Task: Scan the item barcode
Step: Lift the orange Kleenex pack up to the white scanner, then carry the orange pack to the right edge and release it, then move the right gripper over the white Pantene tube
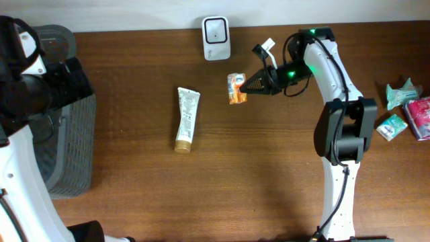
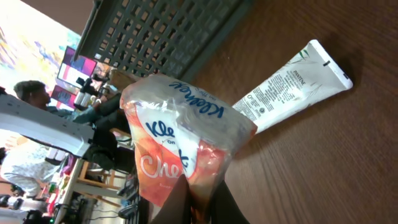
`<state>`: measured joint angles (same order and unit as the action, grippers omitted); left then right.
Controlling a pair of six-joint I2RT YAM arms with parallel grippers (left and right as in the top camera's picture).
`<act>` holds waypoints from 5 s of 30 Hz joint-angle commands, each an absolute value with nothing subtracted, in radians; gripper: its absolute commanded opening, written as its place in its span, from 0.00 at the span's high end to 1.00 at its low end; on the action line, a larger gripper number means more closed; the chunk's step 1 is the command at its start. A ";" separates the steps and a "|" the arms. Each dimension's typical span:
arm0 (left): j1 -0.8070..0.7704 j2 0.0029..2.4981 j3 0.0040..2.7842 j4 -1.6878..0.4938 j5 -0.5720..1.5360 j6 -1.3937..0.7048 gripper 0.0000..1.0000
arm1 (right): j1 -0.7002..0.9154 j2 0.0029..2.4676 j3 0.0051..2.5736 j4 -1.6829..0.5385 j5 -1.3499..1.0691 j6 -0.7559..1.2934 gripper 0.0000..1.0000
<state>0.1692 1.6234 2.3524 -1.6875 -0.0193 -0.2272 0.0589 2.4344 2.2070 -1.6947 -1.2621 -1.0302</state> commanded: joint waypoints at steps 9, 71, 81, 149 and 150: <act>0.173 1.619 2.355 -1.688 -0.023 -0.215 0.01 | 0.126 2.430 2.216 -1.344 -0.547 -0.128 0.96; 0.173 1.619 2.355 -1.688 -0.023 -0.215 0.01 | -0.413 2.390 2.327 -1.420 -0.638 -0.082 0.96; 0.173 1.619 2.355 -1.688 -0.023 -0.215 0.01 | 0.109 2.434 2.311 -1.279 0.169 -0.170 0.40; 0.173 1.619 2.355 -1.688 -0.023 -0.215 0.01 | 0.714 2.398 2.384 -1.276 0.164 0.526 0.11; 0.173 1.619 2.355 -1.688 -0.023 -0.215 0.01 | 0.757 2.398 2.358 -1.228 0.237 0.541 0.11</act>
